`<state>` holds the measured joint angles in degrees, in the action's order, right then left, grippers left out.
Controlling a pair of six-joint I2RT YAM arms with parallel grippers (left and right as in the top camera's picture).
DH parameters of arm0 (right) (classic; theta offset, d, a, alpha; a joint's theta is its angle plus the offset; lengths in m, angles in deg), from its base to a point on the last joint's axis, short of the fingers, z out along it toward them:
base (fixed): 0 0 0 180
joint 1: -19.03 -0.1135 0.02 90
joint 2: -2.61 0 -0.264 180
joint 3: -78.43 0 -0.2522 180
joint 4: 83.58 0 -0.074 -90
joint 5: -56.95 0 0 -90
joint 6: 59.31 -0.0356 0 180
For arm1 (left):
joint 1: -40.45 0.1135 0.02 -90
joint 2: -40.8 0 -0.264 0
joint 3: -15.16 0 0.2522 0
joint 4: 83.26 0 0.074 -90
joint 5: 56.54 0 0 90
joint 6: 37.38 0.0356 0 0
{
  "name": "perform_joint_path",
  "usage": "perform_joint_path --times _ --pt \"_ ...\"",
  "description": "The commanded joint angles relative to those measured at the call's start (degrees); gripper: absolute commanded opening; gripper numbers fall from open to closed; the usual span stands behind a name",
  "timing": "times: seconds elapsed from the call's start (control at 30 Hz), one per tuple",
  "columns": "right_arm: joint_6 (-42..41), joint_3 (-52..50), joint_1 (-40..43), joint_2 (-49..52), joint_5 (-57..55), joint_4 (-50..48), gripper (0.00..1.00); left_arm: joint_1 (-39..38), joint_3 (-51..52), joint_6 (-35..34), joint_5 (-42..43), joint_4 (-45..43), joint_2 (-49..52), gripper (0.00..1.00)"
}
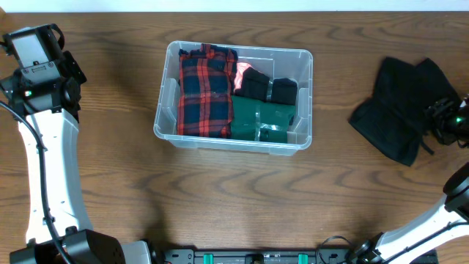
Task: Pack container
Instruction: 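Grasp the black garment with the right gripper, then lift the black garment and lower it into the container's right side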
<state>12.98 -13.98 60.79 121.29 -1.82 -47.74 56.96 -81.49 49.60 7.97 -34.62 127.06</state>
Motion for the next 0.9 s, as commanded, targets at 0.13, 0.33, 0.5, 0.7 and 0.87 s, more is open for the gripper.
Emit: perform_joint_path --times 0.13,0.33,0.5,0.7,0.87 --pt "1.2 -2.4 -2.2 3.8 1.8 2.1 0.35 0.2 0.3 -0.7 -0.5 0.1 0.2 0.98" --pt "3.7 -2.2 -2.2 3.3 9.3 1.7 0.06 0.2 0.3 -0.7 -0.5 0.1 0.2 0.98" --pt "3.7 -2.0 -2.2 -1.3 11.1 1.4 0.01 0.2 0.3 -0.7 -0.5 0.1 0.2 0.98" --pt "3.7 -1.9 -3.4 -12.8 12.9 2.2 0.01 0.2 0.3 -0.7 -0.5 0.1 0.2 0.98" --pt "3.7 -1.9 -7.8 -24.3 12.7 2.6 0.01 0.2 0.3 -0.7 -0.5 0.1 0.2 0.98"
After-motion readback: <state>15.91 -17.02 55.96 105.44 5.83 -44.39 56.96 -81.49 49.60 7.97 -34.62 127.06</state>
